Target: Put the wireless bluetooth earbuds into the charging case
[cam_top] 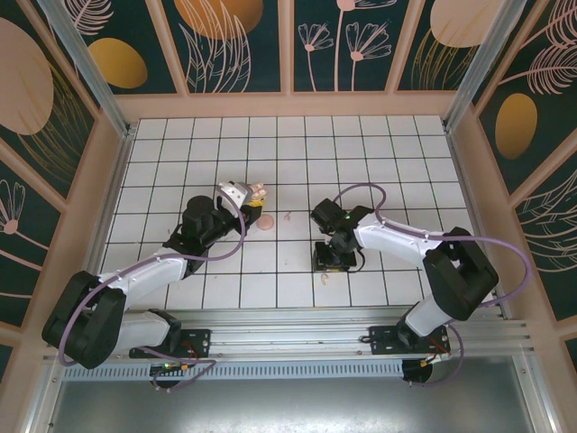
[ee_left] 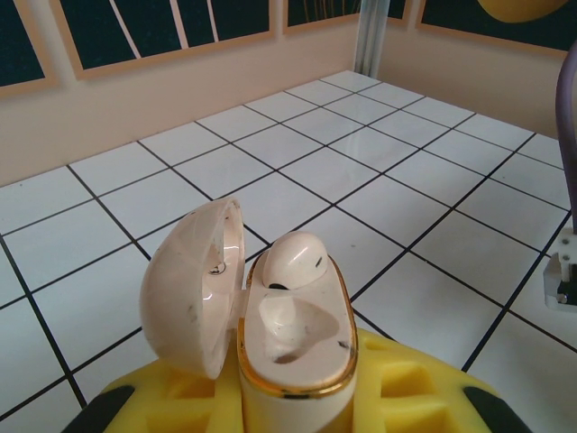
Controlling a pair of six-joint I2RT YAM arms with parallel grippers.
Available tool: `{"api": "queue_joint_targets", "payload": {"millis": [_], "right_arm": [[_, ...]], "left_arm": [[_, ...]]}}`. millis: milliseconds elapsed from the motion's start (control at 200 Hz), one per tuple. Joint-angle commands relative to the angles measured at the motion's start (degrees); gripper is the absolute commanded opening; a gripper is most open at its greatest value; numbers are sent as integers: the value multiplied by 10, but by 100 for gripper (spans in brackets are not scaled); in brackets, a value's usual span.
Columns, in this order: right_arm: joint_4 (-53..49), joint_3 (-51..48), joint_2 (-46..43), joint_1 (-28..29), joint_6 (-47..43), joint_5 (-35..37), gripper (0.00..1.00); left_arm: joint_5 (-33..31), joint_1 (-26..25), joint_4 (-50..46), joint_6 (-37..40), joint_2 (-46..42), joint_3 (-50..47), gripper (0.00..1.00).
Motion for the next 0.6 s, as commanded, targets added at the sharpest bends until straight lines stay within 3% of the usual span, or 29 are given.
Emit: {"api": "queue_joint_targets", "payload": {"millis": [0,591], "right_arm": [[-6,-18,7,-3,49,-18,39],[38,-26,44,-9,44,-20,33]], "left_arm": [[9,-1,0,0,-11,13,18],[7,-2,-1,1,-12,12,18]]}}
